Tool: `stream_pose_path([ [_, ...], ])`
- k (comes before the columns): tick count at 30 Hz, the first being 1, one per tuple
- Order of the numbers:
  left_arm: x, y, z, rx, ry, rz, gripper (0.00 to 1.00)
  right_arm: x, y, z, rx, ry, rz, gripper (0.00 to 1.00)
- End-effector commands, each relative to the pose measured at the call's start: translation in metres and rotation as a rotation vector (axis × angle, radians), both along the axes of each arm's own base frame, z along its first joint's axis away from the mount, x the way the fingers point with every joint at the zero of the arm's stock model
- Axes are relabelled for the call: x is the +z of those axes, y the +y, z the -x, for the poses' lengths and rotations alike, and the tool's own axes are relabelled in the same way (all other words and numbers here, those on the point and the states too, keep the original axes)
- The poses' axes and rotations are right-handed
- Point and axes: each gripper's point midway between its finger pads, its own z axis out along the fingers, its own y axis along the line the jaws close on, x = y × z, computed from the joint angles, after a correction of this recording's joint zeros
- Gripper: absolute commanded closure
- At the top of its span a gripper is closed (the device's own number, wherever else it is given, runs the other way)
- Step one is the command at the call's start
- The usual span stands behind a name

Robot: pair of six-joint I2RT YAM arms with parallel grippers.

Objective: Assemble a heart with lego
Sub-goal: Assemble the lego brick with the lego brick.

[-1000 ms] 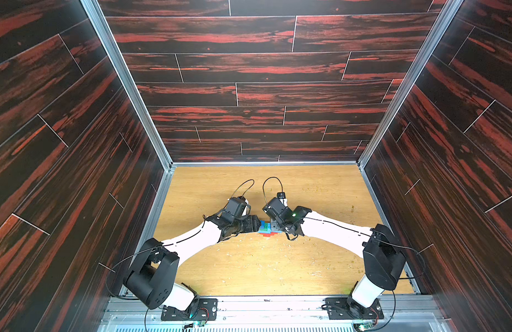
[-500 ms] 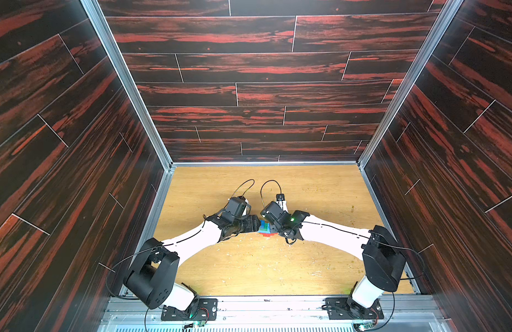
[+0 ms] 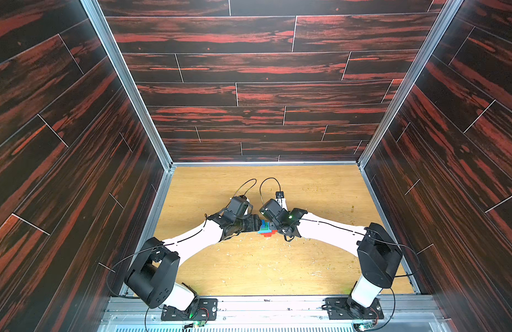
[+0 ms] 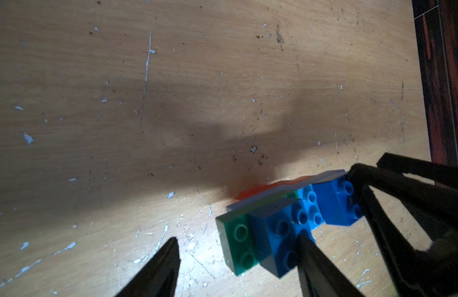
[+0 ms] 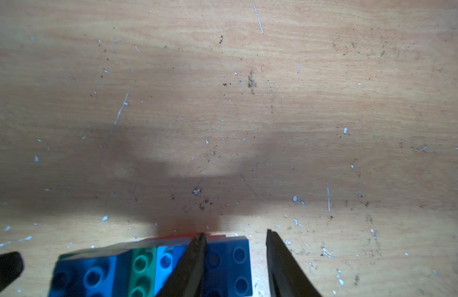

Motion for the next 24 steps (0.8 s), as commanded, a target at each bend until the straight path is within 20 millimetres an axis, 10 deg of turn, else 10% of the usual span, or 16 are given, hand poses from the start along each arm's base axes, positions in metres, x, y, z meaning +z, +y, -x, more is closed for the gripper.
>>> stream_pose_path([
  [1, -0.027, 0.01, 0.02, -0.021, 0.093, -0.095, 0.26, -0.08, -0.045, 0.089, 0.104, 0.428, 0.288, 0.57],
  [24, -0.021, 0.011, 0.027, -0.059, 0.064, -0.128, 0.26, 0.021, 0.0, 0.053, 0.134, 0.289, -0.035, 0.54],
])
